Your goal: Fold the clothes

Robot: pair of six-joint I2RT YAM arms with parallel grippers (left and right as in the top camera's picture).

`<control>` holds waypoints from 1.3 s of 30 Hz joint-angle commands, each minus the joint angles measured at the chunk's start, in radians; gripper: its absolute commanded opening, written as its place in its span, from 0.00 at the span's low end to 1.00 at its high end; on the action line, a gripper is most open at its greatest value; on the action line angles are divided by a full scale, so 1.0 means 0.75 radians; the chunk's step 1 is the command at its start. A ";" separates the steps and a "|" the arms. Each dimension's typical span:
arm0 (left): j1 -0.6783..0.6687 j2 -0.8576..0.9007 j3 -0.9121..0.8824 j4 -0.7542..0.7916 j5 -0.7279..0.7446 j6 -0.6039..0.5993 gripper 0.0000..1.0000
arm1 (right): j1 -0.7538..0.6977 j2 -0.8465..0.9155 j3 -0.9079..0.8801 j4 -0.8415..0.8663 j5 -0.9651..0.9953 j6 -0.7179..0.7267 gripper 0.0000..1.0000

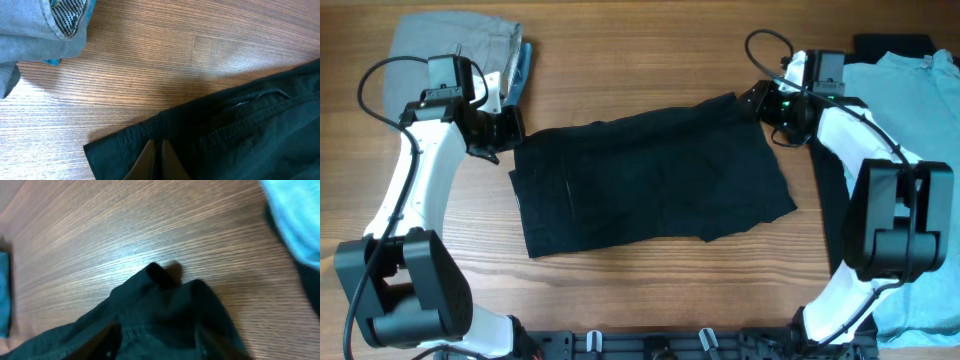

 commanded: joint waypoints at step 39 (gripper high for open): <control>0.005 -1.103 0.003 -1.192 -0.003 -0.487 0.04 | -0.070 -1.101 0.024 -1.187 0.491 0.004 0.05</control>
